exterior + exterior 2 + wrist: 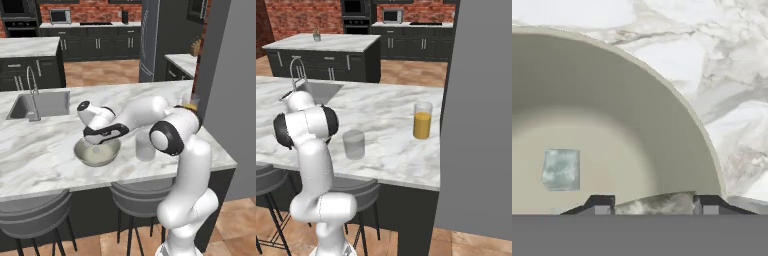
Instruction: There are two ice cubes in the ice bowl. Place both ice cubes in the glass cup.
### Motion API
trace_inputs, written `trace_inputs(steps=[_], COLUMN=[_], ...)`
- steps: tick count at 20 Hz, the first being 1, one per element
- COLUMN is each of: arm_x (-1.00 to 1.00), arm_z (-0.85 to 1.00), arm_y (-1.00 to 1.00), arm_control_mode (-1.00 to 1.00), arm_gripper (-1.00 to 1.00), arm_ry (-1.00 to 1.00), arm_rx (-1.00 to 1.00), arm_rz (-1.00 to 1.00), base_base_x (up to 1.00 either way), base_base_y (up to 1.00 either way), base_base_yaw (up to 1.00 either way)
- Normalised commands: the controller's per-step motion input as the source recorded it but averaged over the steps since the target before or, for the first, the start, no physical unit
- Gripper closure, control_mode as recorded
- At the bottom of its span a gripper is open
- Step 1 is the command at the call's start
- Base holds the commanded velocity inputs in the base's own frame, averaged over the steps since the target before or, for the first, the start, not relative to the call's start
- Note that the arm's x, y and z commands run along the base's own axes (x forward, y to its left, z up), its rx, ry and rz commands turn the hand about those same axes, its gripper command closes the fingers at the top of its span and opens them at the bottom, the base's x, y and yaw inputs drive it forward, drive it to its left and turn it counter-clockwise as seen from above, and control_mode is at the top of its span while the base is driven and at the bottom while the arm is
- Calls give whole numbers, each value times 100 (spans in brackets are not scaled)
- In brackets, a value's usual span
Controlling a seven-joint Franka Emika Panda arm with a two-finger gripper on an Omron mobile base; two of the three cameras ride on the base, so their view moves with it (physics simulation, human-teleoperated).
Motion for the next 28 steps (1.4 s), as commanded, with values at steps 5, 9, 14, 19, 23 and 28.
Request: trace_inputs(steps=[5, 9, 14, 19, 23, 28], arm_x=[-60, -1, 0, -12, -4, 0], arm_z=[68, 74, 61, -6, -13, 0], arm_y=[-60, -87, -86, -82, -64, -27], arm_control_mode=[-100, -100, -100, -100, -100, -100], arm_gripper=[100, 100, 100, 100, 100, 100], arm_ry=[-2, 0, 0, -2, 0, 0], arm_rx=[1, 10, 12, 11, 23, 21], arm_rz=[-18, -20, -16, 0, 0, 0], base_base_x=[0, 0, 0, 0, 0, 0], base_base_y=[0, 0, 0, 0, 0, 0], base_base_yaw=[0, 0, 0, 0, 0, 0])
